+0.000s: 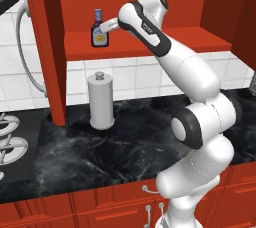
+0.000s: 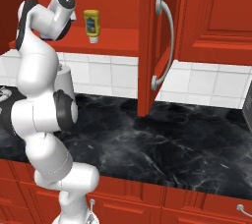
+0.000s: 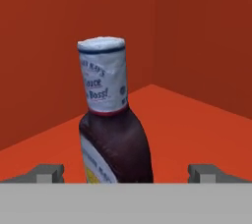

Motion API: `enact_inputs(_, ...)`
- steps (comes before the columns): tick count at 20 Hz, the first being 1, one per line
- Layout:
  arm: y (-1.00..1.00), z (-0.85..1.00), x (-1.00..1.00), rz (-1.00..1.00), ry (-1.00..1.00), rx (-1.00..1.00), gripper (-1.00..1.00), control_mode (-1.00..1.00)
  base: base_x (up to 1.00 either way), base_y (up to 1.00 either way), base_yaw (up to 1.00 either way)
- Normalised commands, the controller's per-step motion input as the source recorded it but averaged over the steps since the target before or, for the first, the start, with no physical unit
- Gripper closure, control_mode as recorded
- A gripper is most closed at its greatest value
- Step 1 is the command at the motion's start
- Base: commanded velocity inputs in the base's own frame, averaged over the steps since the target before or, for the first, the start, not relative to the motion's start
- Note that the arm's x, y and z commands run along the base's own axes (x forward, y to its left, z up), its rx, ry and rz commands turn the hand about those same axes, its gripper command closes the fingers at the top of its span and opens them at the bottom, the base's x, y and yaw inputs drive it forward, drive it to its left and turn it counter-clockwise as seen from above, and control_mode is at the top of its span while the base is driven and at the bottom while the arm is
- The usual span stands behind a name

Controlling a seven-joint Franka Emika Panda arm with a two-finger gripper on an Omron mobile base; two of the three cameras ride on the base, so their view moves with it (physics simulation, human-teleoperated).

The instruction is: Take 2 condiments from the cabinet and move them on the counter near the stove.Make sure the condiments are lined up with each other, next to each other.

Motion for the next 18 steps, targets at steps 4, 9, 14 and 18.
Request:
enact_inputs(4,0.12,0.0,0.08,0.02,0.0,0.0,-1.0,-1.0,0.0,0.0,0.0)
enact_inputs(9,0.07,-0.03,0.09,0.02,0.0,0.0,-1.0,-1.0,0.0,0.0,0.0)
enact_inputs(14,0.06,-0.13,0.15,0.03,0.0,0.0,-1.0,-1.0,0.0,0.0,0.0)
enact_inputs(18,0.06,-0.14,0.14,0.03,0.0,0.0,-1.0,-1.0,0.0,0.0,0.0)
